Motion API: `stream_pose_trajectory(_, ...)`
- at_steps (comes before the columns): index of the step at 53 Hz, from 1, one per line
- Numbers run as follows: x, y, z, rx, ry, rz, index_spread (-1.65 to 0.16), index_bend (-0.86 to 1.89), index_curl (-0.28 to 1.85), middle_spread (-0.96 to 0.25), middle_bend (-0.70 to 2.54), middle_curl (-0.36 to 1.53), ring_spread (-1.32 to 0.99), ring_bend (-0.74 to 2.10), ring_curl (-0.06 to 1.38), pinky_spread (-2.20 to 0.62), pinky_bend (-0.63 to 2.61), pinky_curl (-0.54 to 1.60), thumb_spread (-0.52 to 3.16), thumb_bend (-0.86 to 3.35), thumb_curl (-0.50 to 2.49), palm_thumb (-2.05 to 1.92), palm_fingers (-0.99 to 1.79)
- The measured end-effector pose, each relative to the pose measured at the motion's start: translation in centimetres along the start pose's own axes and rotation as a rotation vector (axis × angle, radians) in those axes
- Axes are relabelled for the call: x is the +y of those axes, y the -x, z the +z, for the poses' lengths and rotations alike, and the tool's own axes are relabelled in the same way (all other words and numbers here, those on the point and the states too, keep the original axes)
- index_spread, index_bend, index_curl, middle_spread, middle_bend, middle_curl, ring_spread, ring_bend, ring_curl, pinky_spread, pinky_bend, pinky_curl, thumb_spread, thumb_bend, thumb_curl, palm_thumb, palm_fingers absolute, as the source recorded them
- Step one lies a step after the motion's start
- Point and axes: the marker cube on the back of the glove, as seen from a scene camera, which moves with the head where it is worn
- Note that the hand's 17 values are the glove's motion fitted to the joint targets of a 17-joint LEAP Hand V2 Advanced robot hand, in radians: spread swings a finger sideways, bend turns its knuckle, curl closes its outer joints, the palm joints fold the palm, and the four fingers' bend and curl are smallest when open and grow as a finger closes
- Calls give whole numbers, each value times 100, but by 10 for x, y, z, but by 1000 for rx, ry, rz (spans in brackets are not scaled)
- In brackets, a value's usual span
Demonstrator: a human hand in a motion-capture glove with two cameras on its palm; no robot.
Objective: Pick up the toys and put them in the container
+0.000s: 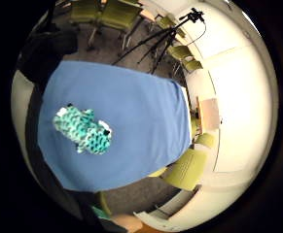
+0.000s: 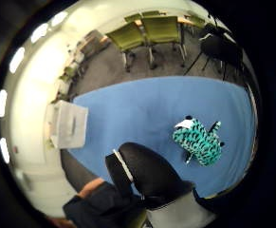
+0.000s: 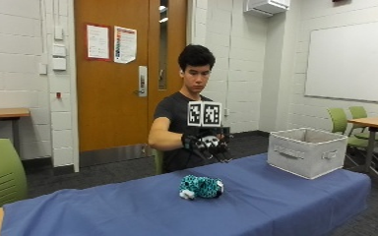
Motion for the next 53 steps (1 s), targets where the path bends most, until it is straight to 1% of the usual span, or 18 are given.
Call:
stream_pose_trajectory(8, 15, -11, 58, -21, 78, 20, -32, 22, 65, -20, 38, 48, -44, 69, 26, -17, 65, 33, 100, -9, 18, -11, 26)
stream_pose_trajectory(13, 20, -15, 81, -41, 109, 29, -32, 16, 63, -19, 37, 48, -44, 66, 24, -16, 68, 34, 99, -9, 18, -11, 21)
stream_pose_trajectory(21, 23, -19, 113, -36, 158, 42, -31, 15, 59, -20, 36, 47, -45, 64, 24, -15, 71, 35, 97, -9, 18, -11, 16)
stream_pose_trajectory(26, 24, -22, 124, -28, 187, 51, -30, 15, 57, -20, 35, 47, -46, 61, 24, -14, 74, 36, 96, -8, 18, -11, 13)
stream_pose_trajectory(32, 27, -22, 135, -18, 221, 49, -28, 7, 50, -20, 39, 48, -46, 66, 25, -13, 77, 36, 96, -8, 18, -9, 8)
stream_pose_trajectory(39, 30, -20, 145, -41, 242, 57, -28, 9, 43, -21, 44, 49, -47, 70, 27, -12, 81, 37, 97, -6, 19, -6, 6)
stream_pose_trajectory(42, 30, -19, 144, -66, 242, 60, -29, 15, 43, -21, 43, 48, -47, 69, 27, -12, 83, 38, 98, -4, 20, -3, 9)
stream_pose_trajectory(43, 30, -19, 144, -76, 238, 61, -31, 23, 45, -22, 41, 47, -47, 67, 26, -12, 83, 37, 101, -2, 21, -1, 14)
stream_pose_trajectory(44, 30, -19, 143, -87, 232, 63, -31, 17, 43, -22, 42, 48, -47, 68, 26, -12, 83, 37, 100, -3, 21, -3, 11)
stream_pose_trajectory(46, 30, -18, 142, -111, 218, 65, -33, 33, 47, -22, 37, 46, -48, 65, 25, -13, 82, 36, 106, 1, 22, 3, 24)
stream_pose_trajectory(51, 31, -14, 137, -128, 194, 60, -36, 50, 52, -24, 32, 44, -51, 62, 23, -15, 78, 35, 118, 5, 25, 13, 36)
stream_pose_trajectory(53, 31, -13, 135, -119, 186, 57, -36, 60, 55, -24, 30, 44, -52, 62, 23, -16, 75, 34, 123, 12, 28, 24, 44)
